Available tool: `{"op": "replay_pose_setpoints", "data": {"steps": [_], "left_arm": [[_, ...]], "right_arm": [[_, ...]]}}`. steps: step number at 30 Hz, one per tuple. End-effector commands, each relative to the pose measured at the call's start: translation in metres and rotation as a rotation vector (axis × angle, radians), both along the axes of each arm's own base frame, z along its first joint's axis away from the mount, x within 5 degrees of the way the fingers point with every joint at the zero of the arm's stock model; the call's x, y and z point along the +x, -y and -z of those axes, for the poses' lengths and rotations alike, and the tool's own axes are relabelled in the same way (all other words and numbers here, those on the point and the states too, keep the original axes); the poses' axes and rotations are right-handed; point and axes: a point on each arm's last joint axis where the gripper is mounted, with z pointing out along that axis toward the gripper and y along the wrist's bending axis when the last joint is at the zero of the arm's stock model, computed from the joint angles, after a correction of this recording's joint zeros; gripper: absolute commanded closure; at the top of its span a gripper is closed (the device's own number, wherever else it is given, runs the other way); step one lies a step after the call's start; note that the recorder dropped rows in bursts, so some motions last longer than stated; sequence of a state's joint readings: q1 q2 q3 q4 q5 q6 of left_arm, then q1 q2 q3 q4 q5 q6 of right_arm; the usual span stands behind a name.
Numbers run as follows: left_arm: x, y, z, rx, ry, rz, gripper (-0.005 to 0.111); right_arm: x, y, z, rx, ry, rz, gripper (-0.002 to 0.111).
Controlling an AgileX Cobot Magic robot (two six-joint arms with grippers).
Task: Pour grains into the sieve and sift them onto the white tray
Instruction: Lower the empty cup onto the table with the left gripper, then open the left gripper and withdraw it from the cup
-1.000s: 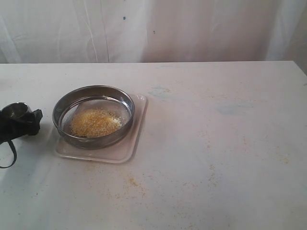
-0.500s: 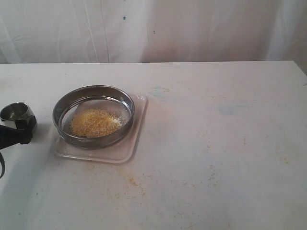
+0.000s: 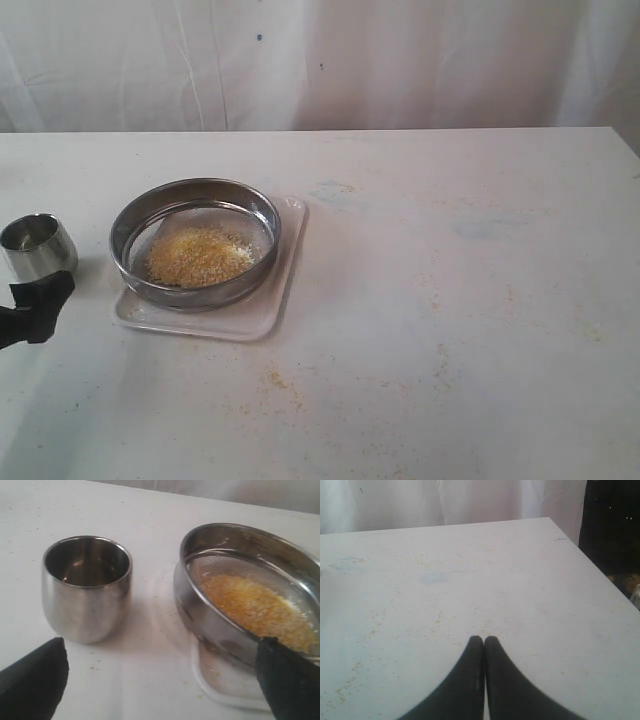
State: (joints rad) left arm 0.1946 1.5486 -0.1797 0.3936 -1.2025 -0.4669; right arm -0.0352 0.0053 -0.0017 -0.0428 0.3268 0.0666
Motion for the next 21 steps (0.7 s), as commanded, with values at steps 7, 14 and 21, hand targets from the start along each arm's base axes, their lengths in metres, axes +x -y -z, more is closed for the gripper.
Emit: {"op": "replay_pose_setpoints", "data": {"steps": [7,14,21], "left_arm": [[-0.015,0.019,-0.030,-0.098,0.119,0.167,0.080],[-0.028,0.033,-0.055,-0.152,0.203,0.301,0.107],[-0.056,0.047,-0.090,-0.266,0.316,0.409,0.107]], "right_arm": [[0.000,0.000,-0.001,-0.009,0.015,0.003,0.108],[0.000,0.000,-0.001,-0.009,0.015,0.003,0.108],[0.000,0.000,-0.001,-0.009,0.015,0.003,0.108]]}}
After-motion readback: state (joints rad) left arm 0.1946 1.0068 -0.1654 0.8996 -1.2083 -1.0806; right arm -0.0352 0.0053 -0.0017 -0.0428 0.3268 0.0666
